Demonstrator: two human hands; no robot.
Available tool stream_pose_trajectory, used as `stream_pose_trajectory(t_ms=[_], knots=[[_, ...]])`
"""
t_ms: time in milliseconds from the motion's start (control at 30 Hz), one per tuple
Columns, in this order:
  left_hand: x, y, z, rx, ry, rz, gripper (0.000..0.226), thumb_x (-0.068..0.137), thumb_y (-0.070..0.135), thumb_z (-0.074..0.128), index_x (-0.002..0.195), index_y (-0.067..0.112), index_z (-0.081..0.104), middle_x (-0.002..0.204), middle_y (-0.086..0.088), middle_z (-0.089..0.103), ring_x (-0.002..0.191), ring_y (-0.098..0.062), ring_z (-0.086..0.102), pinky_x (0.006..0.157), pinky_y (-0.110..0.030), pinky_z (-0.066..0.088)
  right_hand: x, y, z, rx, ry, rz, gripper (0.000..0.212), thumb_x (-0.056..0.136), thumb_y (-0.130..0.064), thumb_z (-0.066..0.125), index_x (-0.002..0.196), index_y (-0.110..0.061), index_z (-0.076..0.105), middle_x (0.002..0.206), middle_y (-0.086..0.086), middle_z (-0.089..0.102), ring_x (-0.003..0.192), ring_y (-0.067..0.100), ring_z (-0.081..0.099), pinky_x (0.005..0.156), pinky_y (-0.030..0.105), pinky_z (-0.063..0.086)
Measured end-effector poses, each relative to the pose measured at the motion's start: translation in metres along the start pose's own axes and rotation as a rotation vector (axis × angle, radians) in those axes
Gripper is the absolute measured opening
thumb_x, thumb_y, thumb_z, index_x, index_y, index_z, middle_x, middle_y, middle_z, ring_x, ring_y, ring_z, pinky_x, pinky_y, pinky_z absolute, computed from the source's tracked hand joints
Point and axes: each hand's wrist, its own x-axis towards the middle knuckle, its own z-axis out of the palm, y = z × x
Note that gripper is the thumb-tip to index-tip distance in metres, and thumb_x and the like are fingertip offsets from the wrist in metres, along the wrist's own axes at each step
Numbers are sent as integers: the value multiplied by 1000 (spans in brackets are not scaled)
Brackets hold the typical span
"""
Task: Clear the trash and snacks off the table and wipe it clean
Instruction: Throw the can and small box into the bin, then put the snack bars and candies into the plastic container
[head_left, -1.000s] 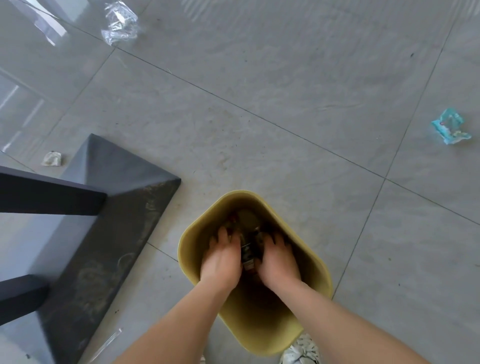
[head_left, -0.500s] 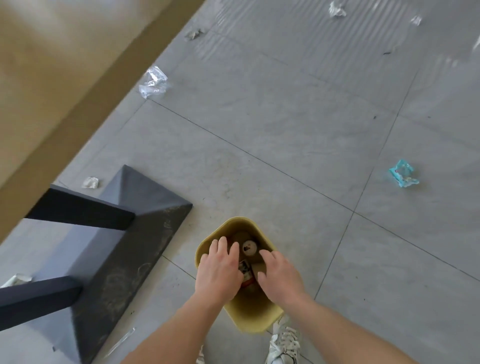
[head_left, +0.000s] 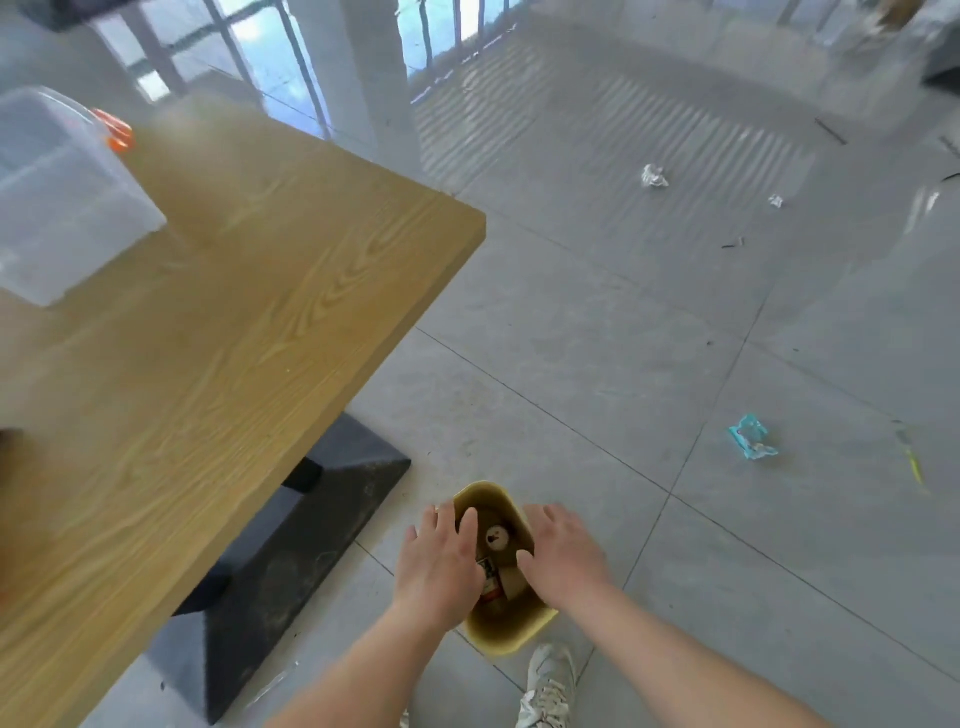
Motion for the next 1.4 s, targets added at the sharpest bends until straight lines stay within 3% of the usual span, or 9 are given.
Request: stream_pose_trajectory(t_ms=[233, 667, 767, 933, 1133, 1400], knots=[[-75, 15, -88, -14, 57, 8, 55, 93, 31, 42, 146, 22, 30, 159, -13, 22, 148, -36, 11, 116, -51, 25, -75, -39, -84, -46, 89, -94, 53, 93, -41, 52, 141, -25, 34, 136, 2, 45, 121, 24, 42, 93, 36, 46], [-169, 1, -218, 2, 330, -63, 64, 95, 41, 44, 152, 23, 20, 161, -14, 17, 150, -35, 7, 119, -50, 22, -160, -121, -217, -67, 336, -297, 56, 90, -36, 58, 141, -21, 39, 133, 3, 50, 119, 23, 47, 89, 31, 44], [-190, -9, -248, -4, 378, -115, 66, 95, 41, 44, 154, 22, 18, 162, -14, 14, 150, -35, 6, 120, -50, 21, -168, -143, -238, -95, 347, -370, 59, 91, -36, 58, 144, -21, 37, 138, 4, 49, 125, 23, 45, 95, 33, 45], [-222, -35, -286, -41, 516, -258, 67, 94, 43, 46, 153, 21, 22, 161, -13, 20, 150, -33, 12, 118, -50, 25, -172, -190, -265, -127, 363, -528, 63, 92, -41, 58, 147, -21, 35, 140, 2, 47, 129, 25, 42, 101, 39, 45], [-265, -74, -311, -145, 626, -428, 68, 92, 42, 46, 153, 22, 25, 161, -13, 20, 150, -32, 11, 118, -49, 22, -180, -253, -283, -185, 357, -712, 62, 94, -41, 57, 147, -19, 35, 139, 4, 48, 128, 25, 43, 104, 35, 41], [-293, -157, -340, -204, 698, -534, 67, 94, 42, 45, 154, 23, 22, 162, -13, 17, 151, -31, 8, 119, -46, 21, -171, -348, -309, -195, 395, -728, 60, 93, -43, 57, 145, -19, 38, 142, 5, 48, 128, 25, 45, 102, 39, 43]])
